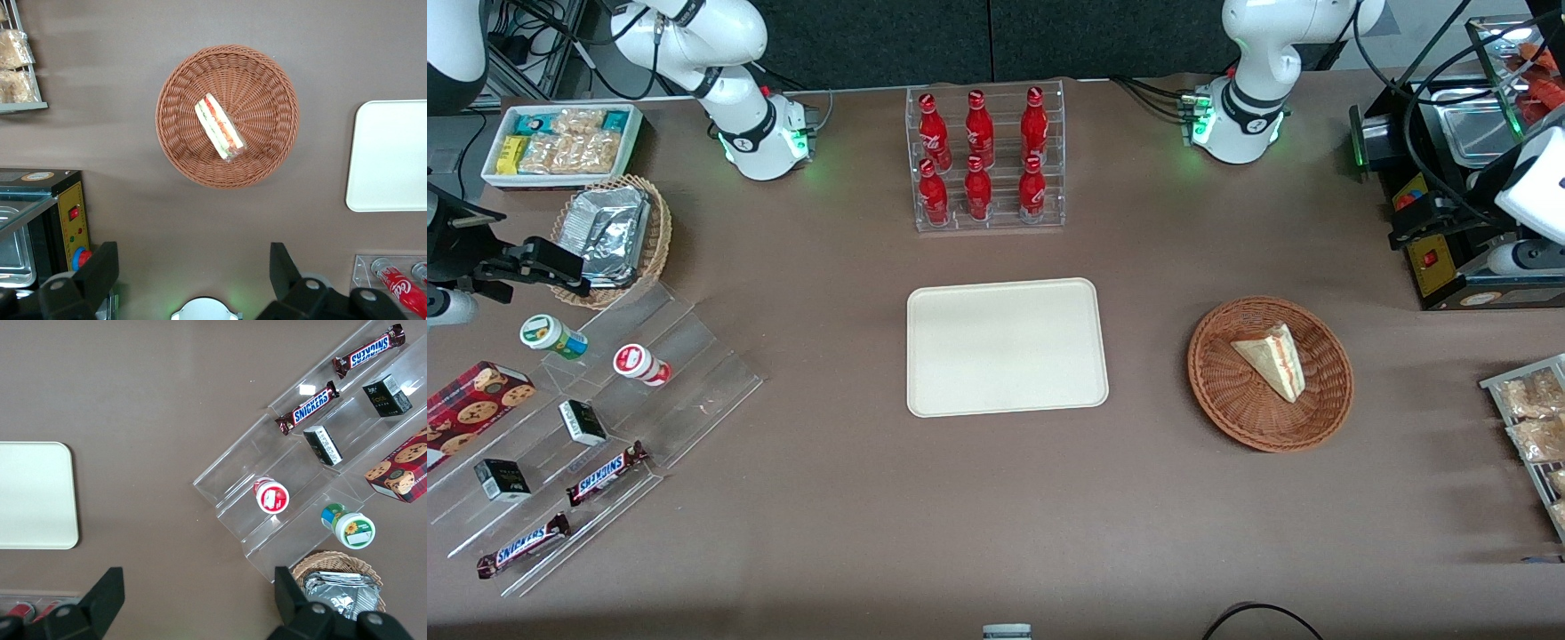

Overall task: Place sandwich from basket to tray
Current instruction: 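Move the left gripper from rest toward the wicker basket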

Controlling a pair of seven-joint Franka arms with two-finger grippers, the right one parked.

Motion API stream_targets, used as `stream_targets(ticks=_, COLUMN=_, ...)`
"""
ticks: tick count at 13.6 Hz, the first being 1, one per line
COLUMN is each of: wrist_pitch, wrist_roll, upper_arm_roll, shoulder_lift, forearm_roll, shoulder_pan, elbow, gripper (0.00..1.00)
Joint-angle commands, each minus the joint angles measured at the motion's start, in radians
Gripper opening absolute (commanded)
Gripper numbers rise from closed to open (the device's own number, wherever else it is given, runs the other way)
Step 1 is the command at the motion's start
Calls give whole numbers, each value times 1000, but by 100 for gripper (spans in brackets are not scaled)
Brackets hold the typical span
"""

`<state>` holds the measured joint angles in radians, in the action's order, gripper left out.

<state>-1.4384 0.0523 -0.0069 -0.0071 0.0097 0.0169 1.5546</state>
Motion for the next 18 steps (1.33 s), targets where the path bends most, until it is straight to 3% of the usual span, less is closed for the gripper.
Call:
stream_targets(ticks=1, wrist_pitch=7, wrist_roll=-17, upper_arm_roll=15, shoulder_lift=-7, forearm_roll=2, shoulder_pan=15, elbow=4, gripper=100)
stream_targets(ticks=5, wrist_pitch=-38, wrist_roll=4, upper_arm_roll=15, shoulder_lift=-22, forearm_roll=44, shoulder_pan=11, elbow=148, gripper=100)
stream_targets(ticks=10, wrist_pitch=-290, wrist_roll=75, upper_arm_roll=30, shoulder_lift=-50, forearm_roll=49, shoulder_pan=6, elbow=405, gripper=100)
stream_targets(ticks=15, wrist_pitch=-663, wrist_roll=295, upper_arm_roll=30, shoulder_lift=-39, forearm_roll=38, shoulder_pan=17, elbow=631, gripper=100)
stream_targets(ticks=18, wrist_pitch=-741, wrist_roll=472, upper_arm_roll=25, shoulder_lift=2, forearm_roll=32, shoulder_pan=31, elbow=644, gripper=100)
